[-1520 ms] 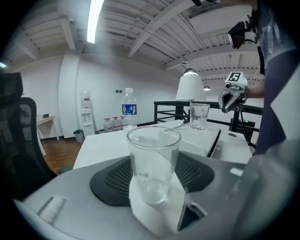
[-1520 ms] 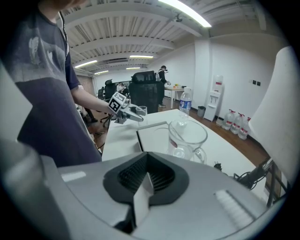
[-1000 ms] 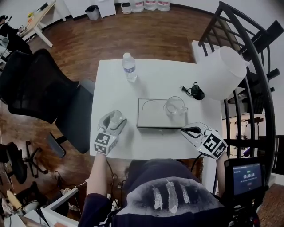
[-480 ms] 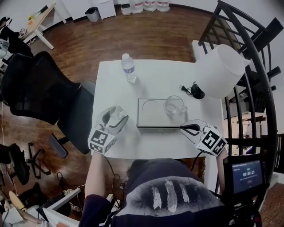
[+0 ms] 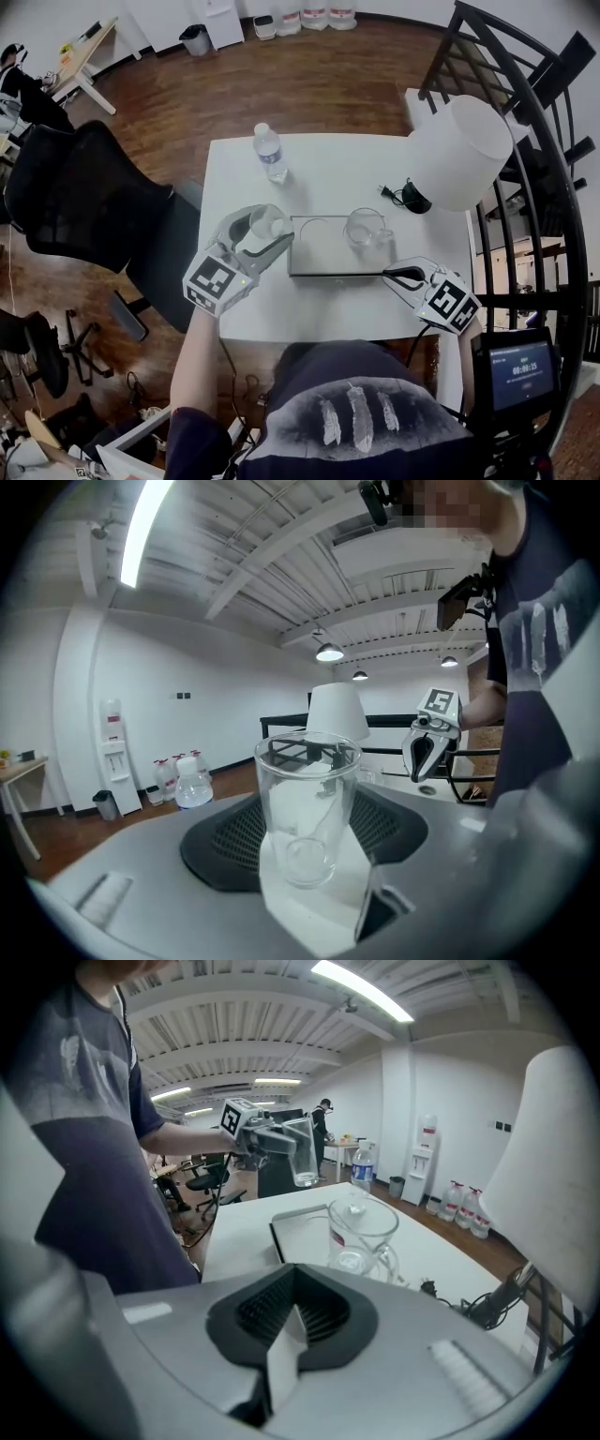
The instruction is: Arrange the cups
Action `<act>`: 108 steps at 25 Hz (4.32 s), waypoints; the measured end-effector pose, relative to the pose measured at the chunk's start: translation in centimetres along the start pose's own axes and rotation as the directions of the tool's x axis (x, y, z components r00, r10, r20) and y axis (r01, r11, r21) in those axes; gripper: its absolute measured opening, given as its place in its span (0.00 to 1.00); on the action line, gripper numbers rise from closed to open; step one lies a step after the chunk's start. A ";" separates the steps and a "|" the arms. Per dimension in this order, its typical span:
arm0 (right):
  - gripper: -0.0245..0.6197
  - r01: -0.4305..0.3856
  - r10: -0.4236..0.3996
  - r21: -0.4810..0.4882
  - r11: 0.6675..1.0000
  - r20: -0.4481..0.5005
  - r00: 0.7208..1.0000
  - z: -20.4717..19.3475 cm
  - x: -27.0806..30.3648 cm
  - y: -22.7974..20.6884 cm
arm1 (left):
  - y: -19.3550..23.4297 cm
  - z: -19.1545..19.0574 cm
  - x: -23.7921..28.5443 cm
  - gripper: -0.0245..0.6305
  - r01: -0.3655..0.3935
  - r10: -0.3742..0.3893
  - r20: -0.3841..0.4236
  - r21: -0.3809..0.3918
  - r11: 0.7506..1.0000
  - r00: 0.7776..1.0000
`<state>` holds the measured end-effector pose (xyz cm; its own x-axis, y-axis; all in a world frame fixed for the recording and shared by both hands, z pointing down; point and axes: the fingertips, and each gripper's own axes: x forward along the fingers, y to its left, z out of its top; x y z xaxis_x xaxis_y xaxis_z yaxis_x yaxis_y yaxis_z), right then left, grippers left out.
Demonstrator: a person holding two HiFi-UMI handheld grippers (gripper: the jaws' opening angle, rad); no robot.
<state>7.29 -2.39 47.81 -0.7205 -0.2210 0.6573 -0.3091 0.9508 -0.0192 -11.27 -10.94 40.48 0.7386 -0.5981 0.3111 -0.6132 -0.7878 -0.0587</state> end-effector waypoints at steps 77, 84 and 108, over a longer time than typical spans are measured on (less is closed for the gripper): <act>0.04 0.076 -0.074 0.080 0.994 -0.026 0.997 -2.8 -2.9 -0.7 | -2.0 2.8 3.2 0.59 0.281 -0.254 0.185 -0.137 0.950 0.949; 0.04 0.080 -0.081 0.064 0.995 -0.001 0.997 -1.8 -2.9 -1.3 | 0.0 4.9 -1.1 0.59 0.215 -0.188 0.218 -0.109 0.971 0.958; 0.04 0.064 -0.069 0.057 0.996 0.088 0.994 0.1 -2.9 -1.5 | -6.2 -3.9 -2.9 0.06 0.287 -0.291 -0.049 -0.076 0.955 0.956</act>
<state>9.75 -3.18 45.84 -0.7495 -0.3046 0.5878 -0.3894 0.9208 -0.0194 -10.74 -3.74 43.60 0.8703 -0.3352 0.3608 -0.3950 -0.9126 0.1050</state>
